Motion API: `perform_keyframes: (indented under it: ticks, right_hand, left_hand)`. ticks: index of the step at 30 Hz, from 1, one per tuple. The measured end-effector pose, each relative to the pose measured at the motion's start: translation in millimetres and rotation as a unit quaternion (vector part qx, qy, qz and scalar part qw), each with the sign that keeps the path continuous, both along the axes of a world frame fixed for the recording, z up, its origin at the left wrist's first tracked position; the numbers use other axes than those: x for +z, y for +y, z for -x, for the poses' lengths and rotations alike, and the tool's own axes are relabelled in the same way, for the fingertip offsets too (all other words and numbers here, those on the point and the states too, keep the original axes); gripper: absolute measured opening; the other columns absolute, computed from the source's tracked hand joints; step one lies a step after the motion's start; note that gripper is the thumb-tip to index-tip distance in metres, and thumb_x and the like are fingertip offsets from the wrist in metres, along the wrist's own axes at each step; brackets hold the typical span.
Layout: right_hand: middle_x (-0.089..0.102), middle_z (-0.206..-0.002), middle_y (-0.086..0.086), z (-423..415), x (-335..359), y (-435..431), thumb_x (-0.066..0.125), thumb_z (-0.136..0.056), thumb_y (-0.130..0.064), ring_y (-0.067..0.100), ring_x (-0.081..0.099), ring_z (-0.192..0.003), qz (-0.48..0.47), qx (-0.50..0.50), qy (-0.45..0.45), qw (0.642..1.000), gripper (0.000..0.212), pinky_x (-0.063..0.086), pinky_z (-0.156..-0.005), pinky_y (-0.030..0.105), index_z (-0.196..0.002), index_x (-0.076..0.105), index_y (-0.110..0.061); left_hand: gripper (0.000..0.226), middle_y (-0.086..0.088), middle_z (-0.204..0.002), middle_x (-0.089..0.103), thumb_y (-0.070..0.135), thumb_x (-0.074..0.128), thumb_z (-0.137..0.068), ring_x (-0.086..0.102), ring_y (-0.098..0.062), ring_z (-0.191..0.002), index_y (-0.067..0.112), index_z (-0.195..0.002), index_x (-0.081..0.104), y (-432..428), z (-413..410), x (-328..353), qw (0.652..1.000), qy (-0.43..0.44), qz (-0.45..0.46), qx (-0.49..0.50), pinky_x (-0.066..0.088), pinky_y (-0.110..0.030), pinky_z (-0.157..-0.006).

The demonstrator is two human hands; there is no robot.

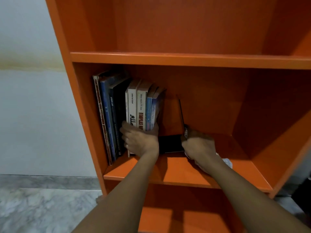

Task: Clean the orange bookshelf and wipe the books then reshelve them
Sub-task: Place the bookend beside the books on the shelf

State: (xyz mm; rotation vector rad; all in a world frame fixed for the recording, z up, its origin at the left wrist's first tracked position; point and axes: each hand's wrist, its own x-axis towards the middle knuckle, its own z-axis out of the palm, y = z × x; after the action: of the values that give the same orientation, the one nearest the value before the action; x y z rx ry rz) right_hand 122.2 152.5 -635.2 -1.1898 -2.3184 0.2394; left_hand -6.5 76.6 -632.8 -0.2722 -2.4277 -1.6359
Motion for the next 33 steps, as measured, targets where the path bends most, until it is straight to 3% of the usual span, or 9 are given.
perform_keyframes:
  ticks: [6, 9, 11, 13, 16, 20, 25, 29, 33]
  right_hand:
    - [0.068, -0.097, 0.007, -4.8, 5.6, 2.2, 0.043, -0.098, -0.023, 0.028, 0.065, -0.083, -0.021, -0.039, -0.079, 0.996, 0.016, 0.037, -0.055, 0.024, -0.101, 0.058, -0.018]
    - [0.061, -0.117, 0.008, 0.4, 6.4, -9.6, 0.043, -0.099, -0.012, 0.03, 0.062, -0.103, -0.008, -0.025, -0.159, 0.987, 0.028, 0.048, -0.072, 0.034, -0.124, 0.056, -0.013]
    - [0.061, -0.121, 0.01, 13.5, -0.6, -22.2, 0.039, -0.101, -0.017, 0.028, 0.062, -0.103, 0.072, 0.01, -0.141, 0.987, 0.03, 0.048, -0.076, 0.033, -0.127, 0.054, -0.011]
    - [0.063, -0.107, 0.014, 32.0, -6.8, -25.5, 0.04, -0.101, -0.022, 0.024, 0.058, -0.077, 0.204, 0.051, -0.092, 0.973, 0.027, 0.045, -0.064, 0.026, -0.117, 0.055, -0.006]
    - [0.039, -0.069, 0.008, 66.3, -9.9, -12.0, 0.048, -0.096, -0.008, 0.016, 0.027, -0.054, 0.305, 0.102, -0.148, 0.935, 0.015, 0.026, -0.049, 0.023, -0.081, 0.048, -0.006]
    - [0.054, -0.084, 0.012, 92.0, -23.6, 6.6, 0.051, -0.093, -0.015, 0.026, 0.052, -0.071, 0.365, 0.127, -0.118, 0.915, 0.008, 0.042, -0.063, 0.036, -0.099, 0.054, -0.012]
    - [0.055, -0.083, 0.008, 82.0, -15.8, -9.7, 0.05, -0.094, -0.016, 0.021, 0.053, -0.069, 0.349, 0.116, -0.122, 0.922, 0.005, 0.045, -0.06, 0.033, -0.094, 0.054, -0.02]
    - [0.057, -0.081, 0.012, 77.6, -15.4, -13.6, 0.047, -0.096, -0.025, 0.022, 0.057, -0.075, 0.335, 0.118, -0.147, 0.923, 0.025, 0.046, -0.069, 0.033, -0.115, 0.06, -0.014]
    - [0.044, -0.063, 0.003, 69.6, -14.4, -18.1, 0.048, -0.094, -0.029, 0.016, 0.04, -0.053, 0.294, 0.117, -0.141, 0.938, 0.019, 0.031, -0.053, 0.027, -0.081, 0.054, -0.017]
  left_hand:
    - [0.094, -0.009, -0.114, 0.055, 0.058, 0.084, -0.049, 0.06, -0.037, -0.102, 0.017, -0.119, 0.035, -3.8, 8.4, 14.0, 0.996, -0.037, -0.082, 0.02, 0.055, -0.055, -0.077]
    - [0.089, -0.007, -0.111, 0.055, 0.054, 0.085, -0.051, 0.061, -0.036, -0.098, 0.017, -0.116, 0.035, -3.4, 5.2, 24.4, 0.994, -0.054, -0.097, 0.002, 0.056, -0.054, -0.074]
    - [0.091, -0.007, -0.114, 0.056, 0.053, 0.085, -0.053, 0.061, -0.035, -0.1, 0.017, -0.12, 0.034, -3.2, 3.6, 28.2, 0.993, -0.06, -0.105, -0.01, 0.056, -0.052, -0.075]
    - [0.088, -0.008, -0.115, 0.056, 0.051, 0.084, -0.057, 0.061, -0.035, -0.099, 0.018, -0.12, 0.032, -6.8, 4.8, 28.8, 0.994, -0.047, -0.097, -0.027, 0.057, -0.05, -0.075]
    - [0.076, -0.003, -0.11, 0.057, 0.05, 0.081, -0.064, 0.064, -0.029, -0.093, 0.024, -0.113, 0.03, -18.6, 15.3, 21.3, 0.993, -0.004, -0.075, -0.096, 0.059, -0.044, -0.072]
    - [0.077, -0.001, -0.112, 0.055, 0.056, 0.076, -0.069, 0.063, -0.021, -0.098, 0.023, -0.122, 0.032, -40.5, 32.5, 13.5, 0.971, 0.07, 0.016, -0.229, 0.06, -0.04, -0.073]
    - [0.075, -0.02, -0.139, 0.035, 0.043, 0.065, -0.086, 0.036, -0.035, -0.128, 0.008, -0.144, 0.033, -80.1, 16.0, -3.4, 0.944, 0.3, 0.125, -0.059, 0.041, -0.047, -0.105]
    - [0.065, -0.02, -0.147, 0.022, 0.025, 0.057, -0.095, 0.04, -0.034, -0.13, 0.003, -0.147, 0.024, -82.1, 7.2, -11.8, 0.972, 0.23, -0.001, -0.056, 0.047, -0.047, -0.103]
    - [0.046, -0.009, -0.129, 0.054, 0.022, 0.054, -0.098, 0.062, -0.021, -0.109, 0.01, -0.139, 0.038, -80.1, 14.8, -6.6, 0.985, 0.109, -0.104, -0.084, 0.058, -0.031, -0.083]
